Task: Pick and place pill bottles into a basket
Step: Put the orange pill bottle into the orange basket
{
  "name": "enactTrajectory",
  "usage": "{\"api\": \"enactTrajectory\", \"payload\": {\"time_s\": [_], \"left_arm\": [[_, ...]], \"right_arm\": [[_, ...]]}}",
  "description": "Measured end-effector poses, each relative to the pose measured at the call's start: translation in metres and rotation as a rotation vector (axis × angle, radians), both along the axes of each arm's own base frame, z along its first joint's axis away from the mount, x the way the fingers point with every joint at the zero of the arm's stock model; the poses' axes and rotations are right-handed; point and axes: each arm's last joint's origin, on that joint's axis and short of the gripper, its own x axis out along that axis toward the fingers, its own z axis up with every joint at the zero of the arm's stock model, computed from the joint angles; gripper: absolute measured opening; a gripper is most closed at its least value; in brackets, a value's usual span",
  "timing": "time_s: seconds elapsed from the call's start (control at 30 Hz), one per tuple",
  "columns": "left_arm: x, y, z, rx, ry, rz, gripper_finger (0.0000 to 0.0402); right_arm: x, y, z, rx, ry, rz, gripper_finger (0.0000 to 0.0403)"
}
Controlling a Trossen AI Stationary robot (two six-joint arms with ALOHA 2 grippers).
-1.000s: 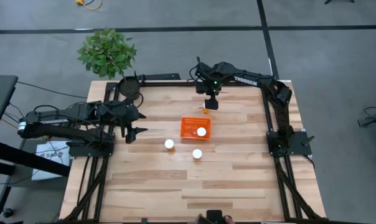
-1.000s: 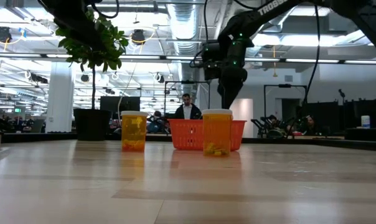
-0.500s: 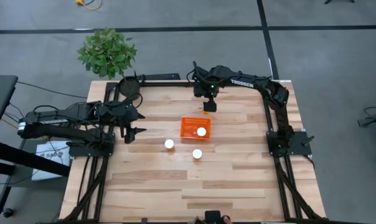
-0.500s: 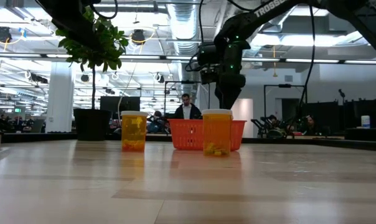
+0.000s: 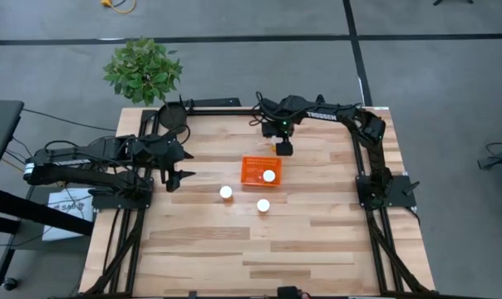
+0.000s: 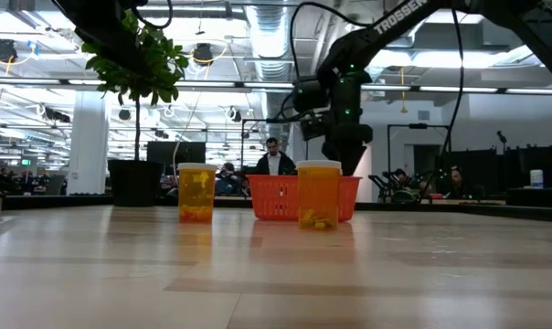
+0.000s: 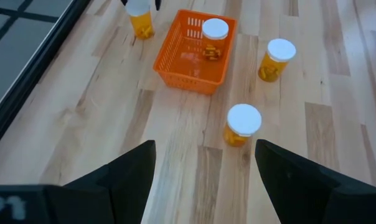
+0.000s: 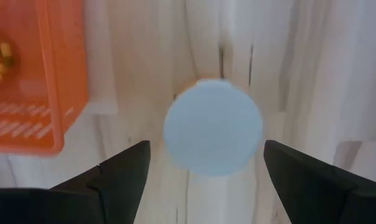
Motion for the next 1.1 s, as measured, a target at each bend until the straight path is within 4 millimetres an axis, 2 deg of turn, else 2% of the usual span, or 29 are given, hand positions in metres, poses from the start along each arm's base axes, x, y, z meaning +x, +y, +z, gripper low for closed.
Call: {"api": "enactTrajectory", "payload": {"time_s": [0.6, 1.1], "left_arm": [[0.0000, 0.0000, 0.0000, -0.007, -0.001, 0.006, 0.0265], [-0.0006, 0.0000, -0.0007, -0.008, 0.008, 0.007, 0.0265]], "right_arm": [[0.0070, -0.0033, 0.0012, -0.037, -0.073, 0.011, 0.0302], [0.0065, -0.0030, 0.0014, -0.032, -0.070, 0.003, 0.0225]]}}
